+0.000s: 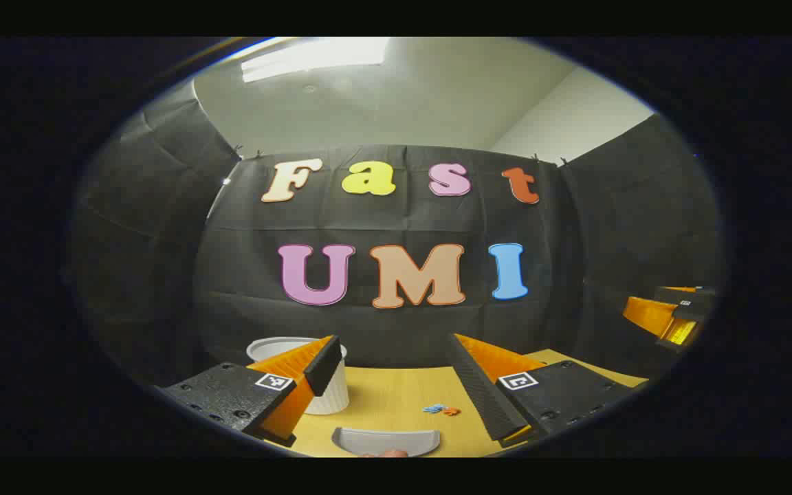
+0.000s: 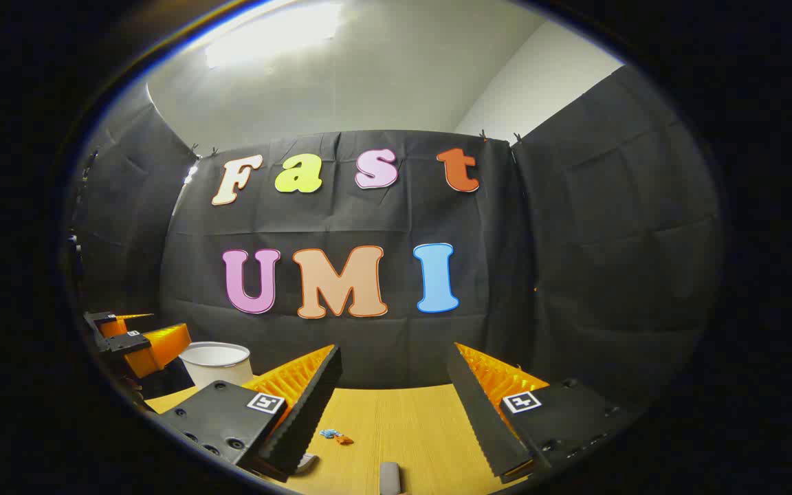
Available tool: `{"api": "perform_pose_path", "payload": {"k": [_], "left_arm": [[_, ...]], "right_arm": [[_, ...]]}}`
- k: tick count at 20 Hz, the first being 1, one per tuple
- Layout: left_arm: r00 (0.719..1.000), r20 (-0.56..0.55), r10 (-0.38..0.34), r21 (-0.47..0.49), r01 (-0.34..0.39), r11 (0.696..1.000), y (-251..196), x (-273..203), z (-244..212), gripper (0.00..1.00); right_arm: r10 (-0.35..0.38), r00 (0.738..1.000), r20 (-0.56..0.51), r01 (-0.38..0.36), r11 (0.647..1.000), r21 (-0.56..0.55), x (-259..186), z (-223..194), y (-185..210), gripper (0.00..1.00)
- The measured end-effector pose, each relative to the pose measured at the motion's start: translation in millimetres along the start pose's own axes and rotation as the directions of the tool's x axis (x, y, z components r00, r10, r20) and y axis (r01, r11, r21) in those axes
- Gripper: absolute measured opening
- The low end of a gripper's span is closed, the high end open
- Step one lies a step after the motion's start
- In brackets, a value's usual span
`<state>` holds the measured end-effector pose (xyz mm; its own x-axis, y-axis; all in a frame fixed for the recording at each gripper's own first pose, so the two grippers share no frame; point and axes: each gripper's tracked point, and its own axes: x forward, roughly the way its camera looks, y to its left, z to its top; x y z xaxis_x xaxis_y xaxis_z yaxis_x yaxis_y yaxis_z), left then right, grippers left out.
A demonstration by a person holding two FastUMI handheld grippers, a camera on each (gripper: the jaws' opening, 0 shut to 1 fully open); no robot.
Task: Pick up the small broom and dustpan from the desktop, sweep the trash into the dustpan with the broom, and then empty the trash into the garbage bin.
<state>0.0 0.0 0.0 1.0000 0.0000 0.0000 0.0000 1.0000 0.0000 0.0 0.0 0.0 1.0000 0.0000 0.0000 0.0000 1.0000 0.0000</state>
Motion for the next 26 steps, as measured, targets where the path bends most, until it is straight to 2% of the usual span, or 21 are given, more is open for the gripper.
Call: {"api": "perform_pose_path", "payload": {"k": [8, 9, 10, 13, 18, 26], "left_arm": [[1.000, -0.013, 0.023, 0.000, -0.023, 1.000, 1.4, -1.0, -3.8, 0.92], [1.000, -0.013, 0.029, 0.003, -0.029, 1.000, 3.0, -1.7, -3.8, 0.92], [1.000, -0.010, 0.029, 0.004, -0.029, 1.000, 2.5, -1.8, -1.7, 0.93], [1.000, -0.018, 0.018, 0.007, -0.018, 1.000, -2.8, -4.0, -2.4, 0.92], [0.999, 0.027, 0.033, 0.031, -0.033, 0.999, -0.8, -9.1, 11.6, 0.92], [0.999, -0.015, 0.048, 0.058, -0.047, 0.997, 1.4, -24.1, -0.7, 0.93]], "right_arm": [[0.008, 1.000, -0.008, -0.008, 1.000, -0.014, -0.4, -2.7, -2.3, 0.98], [0.009, 1.000, -0.009, -0.009, 1.000, -0.010, -0.6, -2.6, -2.8, 0.96], [0.011, 1.000, -0.012, -0.011, 1.000, -0.005, 0.7, -2.9, -3.3, 0.99], [0.017, 0.999, -0.031, -0.017, 1.000, -0.007, 4.3, -5.4, 0.0, 0.99], [0.028, 1.000, -0.001, -0.028, 1.000, -0.003, -0.7, 4.2, 2.1, 0.99], [0.078, 0.997, 0.008, -0.078, 0.997, 0.004, -0.9, 4.2, 15.9, 0.99]]}}
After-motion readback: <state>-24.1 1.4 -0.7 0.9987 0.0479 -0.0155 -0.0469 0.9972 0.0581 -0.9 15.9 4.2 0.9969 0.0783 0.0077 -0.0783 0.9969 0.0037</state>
